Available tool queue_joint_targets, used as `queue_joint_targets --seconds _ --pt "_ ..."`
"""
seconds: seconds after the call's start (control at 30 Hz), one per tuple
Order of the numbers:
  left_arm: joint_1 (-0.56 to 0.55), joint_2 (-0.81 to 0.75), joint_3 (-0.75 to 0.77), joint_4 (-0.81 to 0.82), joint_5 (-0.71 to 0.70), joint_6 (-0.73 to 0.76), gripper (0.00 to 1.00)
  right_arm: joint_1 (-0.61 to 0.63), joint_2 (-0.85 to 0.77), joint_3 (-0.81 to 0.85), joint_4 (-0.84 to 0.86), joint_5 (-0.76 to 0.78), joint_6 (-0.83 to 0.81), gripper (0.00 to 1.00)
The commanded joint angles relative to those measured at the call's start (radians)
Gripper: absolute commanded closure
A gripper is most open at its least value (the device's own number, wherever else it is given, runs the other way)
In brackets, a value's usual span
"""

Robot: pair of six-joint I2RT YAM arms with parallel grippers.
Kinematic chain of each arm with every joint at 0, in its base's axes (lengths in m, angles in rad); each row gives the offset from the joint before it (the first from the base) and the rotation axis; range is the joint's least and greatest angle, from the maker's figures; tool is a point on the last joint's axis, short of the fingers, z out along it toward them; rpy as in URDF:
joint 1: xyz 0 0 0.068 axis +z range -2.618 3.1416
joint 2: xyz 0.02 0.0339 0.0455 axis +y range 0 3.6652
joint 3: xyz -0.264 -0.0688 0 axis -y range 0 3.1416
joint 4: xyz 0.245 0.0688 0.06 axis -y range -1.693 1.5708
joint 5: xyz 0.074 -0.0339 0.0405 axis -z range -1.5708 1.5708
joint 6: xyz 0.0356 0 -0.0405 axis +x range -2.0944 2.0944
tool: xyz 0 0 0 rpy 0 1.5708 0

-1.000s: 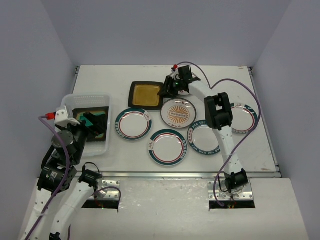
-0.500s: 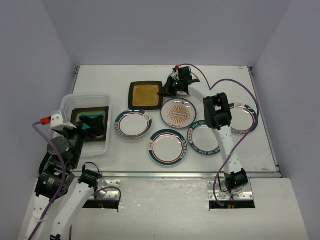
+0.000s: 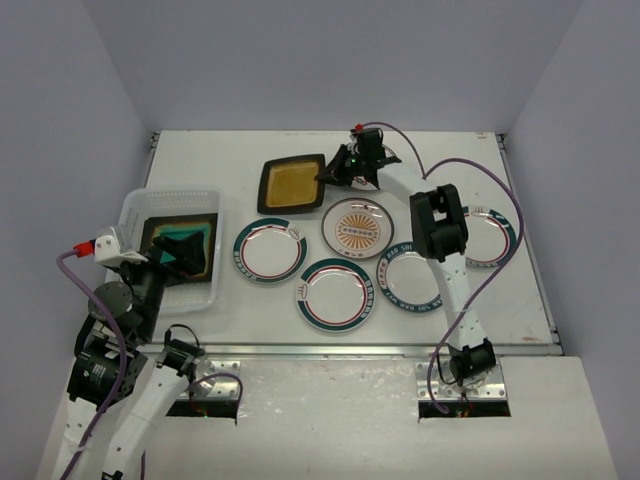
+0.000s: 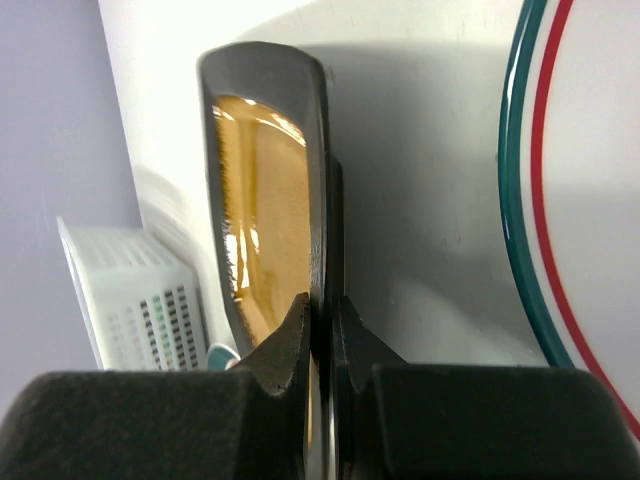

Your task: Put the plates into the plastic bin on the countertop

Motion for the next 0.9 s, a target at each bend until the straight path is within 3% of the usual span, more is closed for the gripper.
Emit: queue_joint_targets --seconds 0.0,0.43,0.63,0.87 --pt "0.008 0.018 -0.001 0.035 -0.011 -0.007 0.00 -0.034 -0.110 0.165 0.027 0.010 0.065 1.00" --pt "0.018 -0.008 0.004 0.027 -0.047 -0.022 0.00 -0.034 -0.595 -0.253 0.151 -0.059 0.047 1.00" --pt "0.020 -0.025 0.011 0.019 -0.066 -0.030 0.00 -0.020 -0.746 -0.459 0.292 -0.159 0.180 1.00" --pt "0.019 -0.066 0.066 -0.025 -0.112 -0.065 0.00 0.092 -0.861 -0.636 0.431 -0.141 0.284 1.00"
